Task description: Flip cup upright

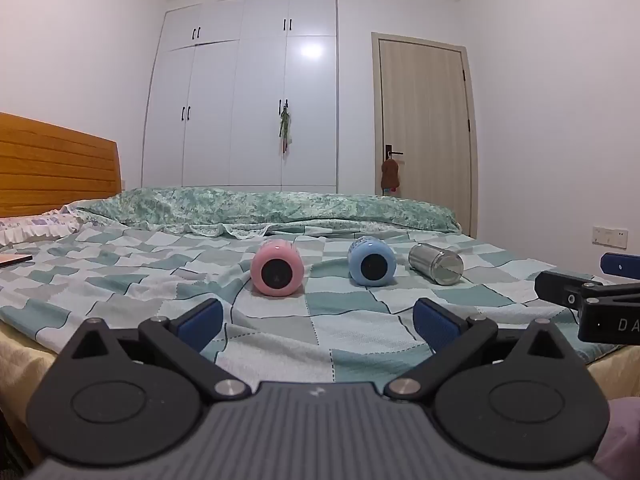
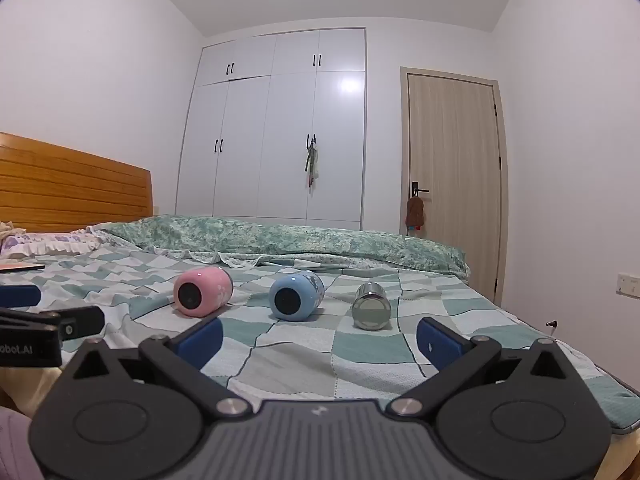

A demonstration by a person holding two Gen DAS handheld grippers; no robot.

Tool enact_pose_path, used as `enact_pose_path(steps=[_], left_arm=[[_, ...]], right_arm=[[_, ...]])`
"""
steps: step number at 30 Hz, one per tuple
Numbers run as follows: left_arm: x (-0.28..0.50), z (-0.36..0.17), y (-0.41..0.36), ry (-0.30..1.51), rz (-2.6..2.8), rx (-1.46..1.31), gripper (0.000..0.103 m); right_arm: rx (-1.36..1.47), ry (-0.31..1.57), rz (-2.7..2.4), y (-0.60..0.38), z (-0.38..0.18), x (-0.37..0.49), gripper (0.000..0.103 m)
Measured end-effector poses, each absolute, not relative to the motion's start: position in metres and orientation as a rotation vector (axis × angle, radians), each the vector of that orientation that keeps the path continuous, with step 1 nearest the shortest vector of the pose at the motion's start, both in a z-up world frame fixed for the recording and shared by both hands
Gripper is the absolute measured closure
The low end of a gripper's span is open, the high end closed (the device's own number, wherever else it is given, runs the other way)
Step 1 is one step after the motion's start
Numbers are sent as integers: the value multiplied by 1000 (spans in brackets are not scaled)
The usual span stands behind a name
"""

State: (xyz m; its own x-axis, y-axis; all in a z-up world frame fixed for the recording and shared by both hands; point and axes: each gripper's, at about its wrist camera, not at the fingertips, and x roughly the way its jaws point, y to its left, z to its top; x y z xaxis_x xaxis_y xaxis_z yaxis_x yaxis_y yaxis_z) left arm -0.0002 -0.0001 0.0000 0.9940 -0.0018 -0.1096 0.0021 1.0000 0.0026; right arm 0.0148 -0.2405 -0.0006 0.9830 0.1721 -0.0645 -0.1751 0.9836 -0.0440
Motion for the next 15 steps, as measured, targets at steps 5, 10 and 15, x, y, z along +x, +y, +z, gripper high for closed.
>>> enact_pose_path(steps=[5,10,15], left_arm=[[0,2,1,107,-6,-3,0],[0,1,0,107,-5,-2,0],[-2,1,0,103,-6,-5,0]], right_arm=[[-51,57,174,-240,-1,14,0],[-53,53,174,-240,-1,13,0],[-54,53,174,-240,-1,14,0]])
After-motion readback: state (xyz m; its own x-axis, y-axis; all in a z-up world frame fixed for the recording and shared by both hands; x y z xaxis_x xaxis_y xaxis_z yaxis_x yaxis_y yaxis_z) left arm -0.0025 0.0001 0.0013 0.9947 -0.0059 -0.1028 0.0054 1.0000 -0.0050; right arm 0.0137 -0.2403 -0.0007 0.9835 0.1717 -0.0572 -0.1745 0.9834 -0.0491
